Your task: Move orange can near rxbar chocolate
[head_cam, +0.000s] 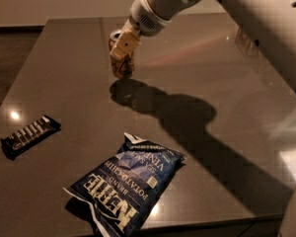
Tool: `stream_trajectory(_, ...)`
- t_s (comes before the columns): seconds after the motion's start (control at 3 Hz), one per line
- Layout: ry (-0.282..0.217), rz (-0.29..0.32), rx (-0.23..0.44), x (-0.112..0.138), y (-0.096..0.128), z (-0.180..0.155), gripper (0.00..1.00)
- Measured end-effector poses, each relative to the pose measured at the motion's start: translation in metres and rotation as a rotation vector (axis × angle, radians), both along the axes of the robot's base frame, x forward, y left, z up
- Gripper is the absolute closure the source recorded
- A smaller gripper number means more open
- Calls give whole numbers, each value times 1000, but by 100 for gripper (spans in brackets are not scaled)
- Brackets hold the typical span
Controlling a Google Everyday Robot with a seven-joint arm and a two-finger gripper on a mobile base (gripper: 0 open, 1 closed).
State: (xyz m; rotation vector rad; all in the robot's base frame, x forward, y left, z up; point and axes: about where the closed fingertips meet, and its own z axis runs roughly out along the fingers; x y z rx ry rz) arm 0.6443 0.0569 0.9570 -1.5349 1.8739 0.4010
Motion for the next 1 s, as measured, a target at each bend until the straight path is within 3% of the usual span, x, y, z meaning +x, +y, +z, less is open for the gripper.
stream_trajectory(0.33, -3, 153, -9, -31, 44, 2, 100)
stream_trajectory(1.0, 28, 324, -35, -70, 84, -14, 100)
